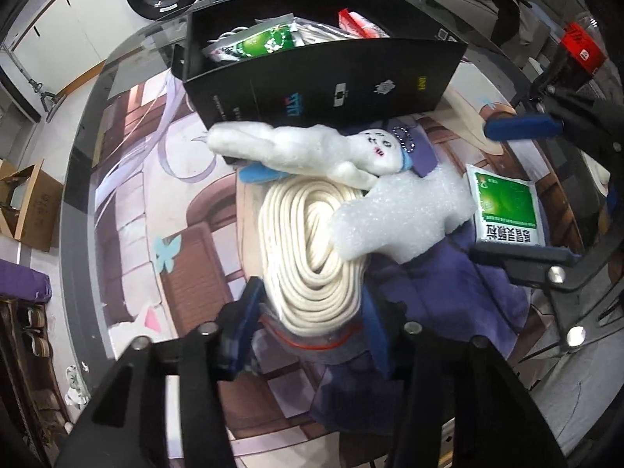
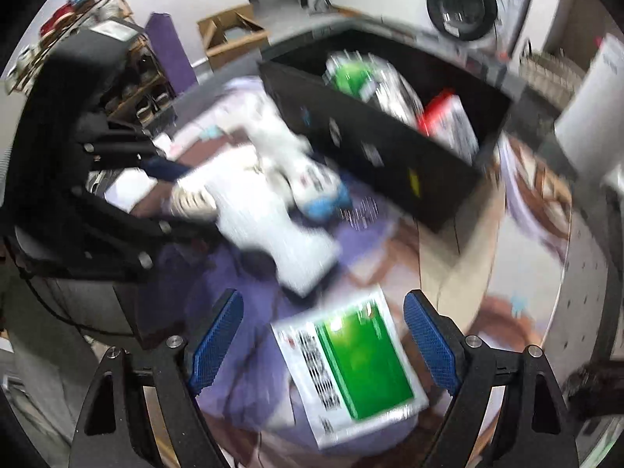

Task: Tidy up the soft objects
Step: 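Grasp the zip bag of white rope with the left tool while the right tool grasps the green sachet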

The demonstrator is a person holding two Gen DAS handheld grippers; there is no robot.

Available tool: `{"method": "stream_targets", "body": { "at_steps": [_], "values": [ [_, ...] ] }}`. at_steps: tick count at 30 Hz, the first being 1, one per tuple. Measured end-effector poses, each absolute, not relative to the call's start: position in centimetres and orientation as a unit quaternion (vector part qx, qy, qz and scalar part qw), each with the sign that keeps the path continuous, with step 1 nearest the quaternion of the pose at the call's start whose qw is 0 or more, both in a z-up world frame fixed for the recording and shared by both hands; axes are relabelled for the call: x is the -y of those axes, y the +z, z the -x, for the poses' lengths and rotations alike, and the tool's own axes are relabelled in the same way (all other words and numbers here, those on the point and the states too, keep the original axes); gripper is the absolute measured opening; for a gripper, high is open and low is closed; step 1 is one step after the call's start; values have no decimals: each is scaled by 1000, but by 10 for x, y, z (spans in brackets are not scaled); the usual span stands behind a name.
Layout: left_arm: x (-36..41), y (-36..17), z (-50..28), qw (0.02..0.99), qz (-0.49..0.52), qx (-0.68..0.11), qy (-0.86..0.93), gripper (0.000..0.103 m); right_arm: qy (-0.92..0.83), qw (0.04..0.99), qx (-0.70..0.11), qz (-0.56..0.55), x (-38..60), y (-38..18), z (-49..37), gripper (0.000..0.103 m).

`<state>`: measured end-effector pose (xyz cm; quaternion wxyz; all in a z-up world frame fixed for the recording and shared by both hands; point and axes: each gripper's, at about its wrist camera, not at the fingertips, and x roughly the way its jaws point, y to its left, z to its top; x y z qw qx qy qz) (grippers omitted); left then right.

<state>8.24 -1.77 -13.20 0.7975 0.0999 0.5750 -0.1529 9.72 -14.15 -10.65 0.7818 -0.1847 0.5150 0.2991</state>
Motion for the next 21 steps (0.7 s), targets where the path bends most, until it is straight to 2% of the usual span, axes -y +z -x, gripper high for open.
{"method": "stream_targets", "body": {
  "at_steps": [2, 4, 10, 13, 15, 17, 21],
  "values": [
    [25, -133, -87, 798, -99, -574, -154, 63, 288, 793, -500, 198, 129, -107, -101, 87],
    [27, -134, -86, 800, -89, -573, -156, 65, 280, 794, -501, 199, 119, -113, -107, 87],
    [24, -133, -91, 805, -63, -571, -151, 65, 184, 836, -508, 94, 155, -106, -140, 87],
    [28, -133, -97, 807, -60, -568, -149, 65, 220, 803, -542, 114, 156, -108, -136, 87],
    [34, -134, -97, 807, -79, -565, -154, 58, 248, 781, -555, 140, 152, -110, -124, 87],
    [35, -131, -93, 806, -88, -563, -159, 42, 273, 753, -571, 181, 144, -118, -110, 86],
    [21, -130, -85, 803, -72, -569, -162, 36, 272, 734, -580, 227, 136, -133, -98, 88]
  ]
}}
